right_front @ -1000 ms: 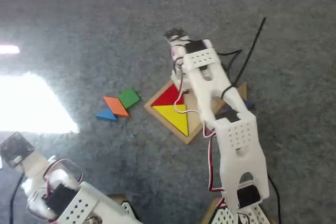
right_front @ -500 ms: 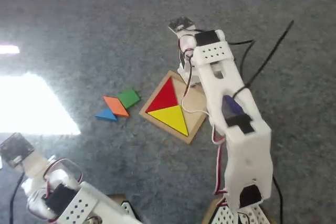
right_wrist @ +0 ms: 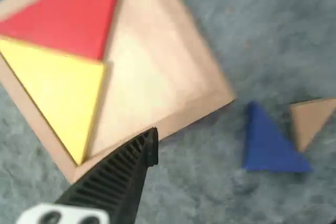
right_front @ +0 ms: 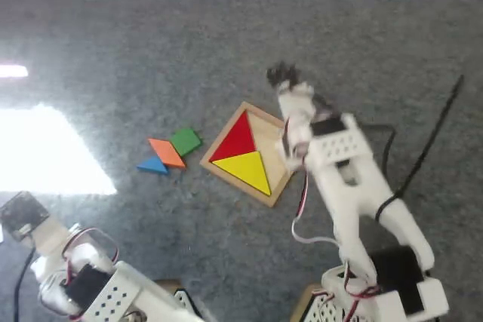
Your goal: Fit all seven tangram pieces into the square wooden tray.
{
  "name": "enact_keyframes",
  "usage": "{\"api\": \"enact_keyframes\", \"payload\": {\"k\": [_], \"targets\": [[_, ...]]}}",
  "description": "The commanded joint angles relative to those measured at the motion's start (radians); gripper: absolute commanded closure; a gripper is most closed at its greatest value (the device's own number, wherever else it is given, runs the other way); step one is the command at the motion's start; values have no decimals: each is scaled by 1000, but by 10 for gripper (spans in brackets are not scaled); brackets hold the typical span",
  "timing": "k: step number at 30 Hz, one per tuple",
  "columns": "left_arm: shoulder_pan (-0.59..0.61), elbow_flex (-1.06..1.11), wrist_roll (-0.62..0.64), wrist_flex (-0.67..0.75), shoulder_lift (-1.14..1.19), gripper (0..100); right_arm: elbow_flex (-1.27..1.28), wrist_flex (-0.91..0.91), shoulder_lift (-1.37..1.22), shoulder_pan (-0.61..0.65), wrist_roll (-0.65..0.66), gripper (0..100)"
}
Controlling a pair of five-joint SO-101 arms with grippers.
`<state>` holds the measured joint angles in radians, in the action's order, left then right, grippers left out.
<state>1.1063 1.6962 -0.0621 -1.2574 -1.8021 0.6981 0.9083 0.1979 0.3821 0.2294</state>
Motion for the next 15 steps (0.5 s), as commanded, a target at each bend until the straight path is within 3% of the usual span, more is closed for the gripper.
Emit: {"api": "enact_keyframes", "payload": {"k": [1,7,12,15], "targets": [[6,-15,2,2,-17,986,84,-71,65,30,11,454],[2,-15,2,2,-17,986,60,-53,77,-42,-25,454],[2,-15,2,2,-17,986,21,-22,119,30,-66,454],[2,-15,2,2,-17,986,18,-85,137,111,-155,454]]}}
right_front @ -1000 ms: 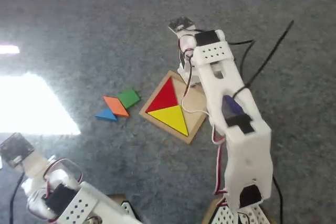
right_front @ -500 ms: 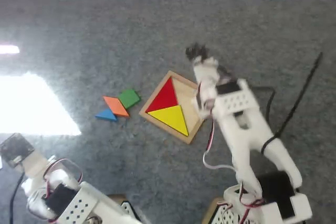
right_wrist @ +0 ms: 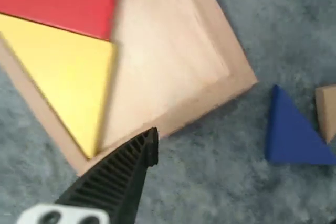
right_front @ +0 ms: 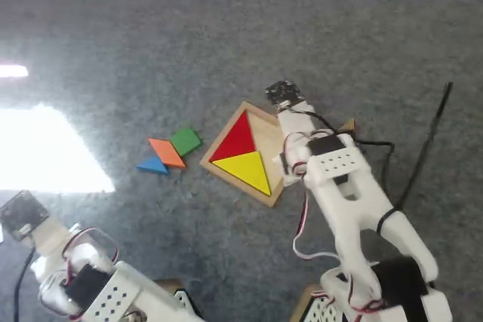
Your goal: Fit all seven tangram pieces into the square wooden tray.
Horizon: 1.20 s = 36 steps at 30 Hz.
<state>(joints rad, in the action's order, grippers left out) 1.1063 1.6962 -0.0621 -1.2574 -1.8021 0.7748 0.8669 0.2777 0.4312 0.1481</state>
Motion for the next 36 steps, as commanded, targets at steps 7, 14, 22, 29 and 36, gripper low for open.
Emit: {"api": "enact_keyframes", "payload": {"k": [7,14,22,29,36], "targets": [[2,-15,2,2,-17,986,-77,111,87,-27,-170,454],[-34,-15,5,2,-17,986,25,211,398,-265,-98,638],[-578,-15,3,-3,-17,986,419,226,802,-470,126,857],[-891,-13,-5,-3,-15,986,605,243,1041,-674,190,859],[-937,-13,-252,114,-17,986,710,240,1093,-731,265,859]]}}
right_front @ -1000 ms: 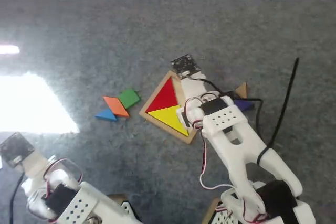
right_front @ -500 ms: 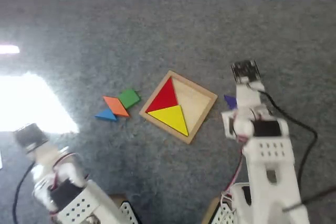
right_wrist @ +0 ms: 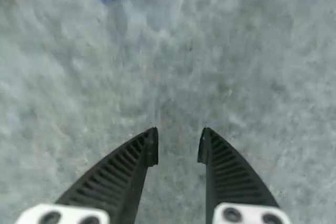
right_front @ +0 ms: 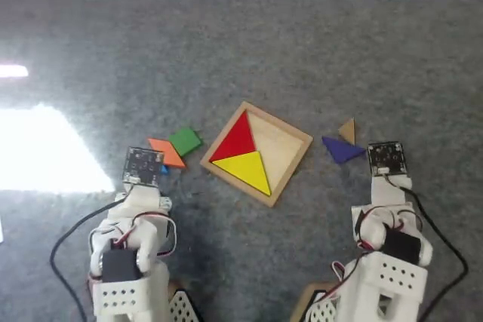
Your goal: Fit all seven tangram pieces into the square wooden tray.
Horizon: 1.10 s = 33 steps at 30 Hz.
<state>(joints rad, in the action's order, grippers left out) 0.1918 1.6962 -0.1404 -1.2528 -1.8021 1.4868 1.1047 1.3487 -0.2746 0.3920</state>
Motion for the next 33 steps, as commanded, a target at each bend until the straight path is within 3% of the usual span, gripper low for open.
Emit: {"api": "enact_keyframes", "payload": {"k": [1,4,9,12,17,20,23,28,33], "targets": [[-20,-13,-224,130,-17,986,2,1,22,-30,23,858],[12,-54,-348,140,-17,986,29,-28,18,-31,25,856],[158,-234,-284,130,-6,986,43,-38,22,-28,26,855],[163,-377,-321,31,80,985,43,-38,22,-28,26,855],[158,-776,-321,-68,525,984,44,-39,22,-28,26,855],[87,-1033,-321,-235,893,953,44,-39,22,-28,26,855],[-17,-1158,-322,-356,1192,891,44,-39,22,-28,26,855],[-72,-1173,-308,-249,1370,888,44,-39,22,-28,26,855],[-28,-1156,-101,-100,1545,886,44,-39,22,-27,26,855]]}}
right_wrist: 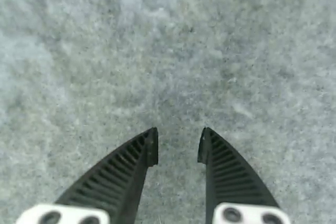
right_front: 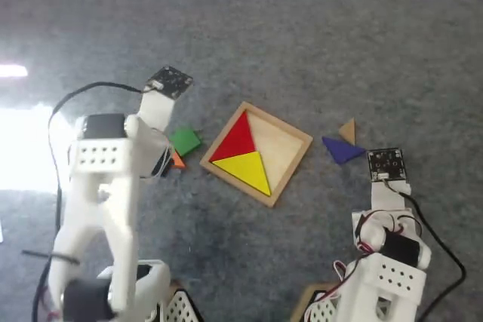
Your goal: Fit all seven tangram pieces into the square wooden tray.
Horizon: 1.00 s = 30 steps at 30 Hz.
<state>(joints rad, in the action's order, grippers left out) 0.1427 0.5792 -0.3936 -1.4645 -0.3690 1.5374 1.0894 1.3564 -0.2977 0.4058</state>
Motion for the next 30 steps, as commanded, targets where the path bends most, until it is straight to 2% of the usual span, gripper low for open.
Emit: {"api": "enact_keyframes", "payload": {"k": [1,4,8,10,12,16,22,30], "targets": [[21,-42,192,135,155,883,-6,-24,15,-4,12,855],[20,-44,302,190,265,885,-6,-24,15,-4,12,855],[40,-110,373,221,358,884,-5,-24,15,-4,12,855],[55,-160,480,224,393,879,-5,-24,15,-4,12,855],[60,-202,575,232,427,838,-5,-24,15,-4,12,855],[48,-249,689,244,494,773,-5,-24,15,-4,12,855],[38,-268,769,264,603,771,-5,-25,15,-4,12,855],[80,-288,769,293,720,773,-5,-25,15,-4,12,855]]}}
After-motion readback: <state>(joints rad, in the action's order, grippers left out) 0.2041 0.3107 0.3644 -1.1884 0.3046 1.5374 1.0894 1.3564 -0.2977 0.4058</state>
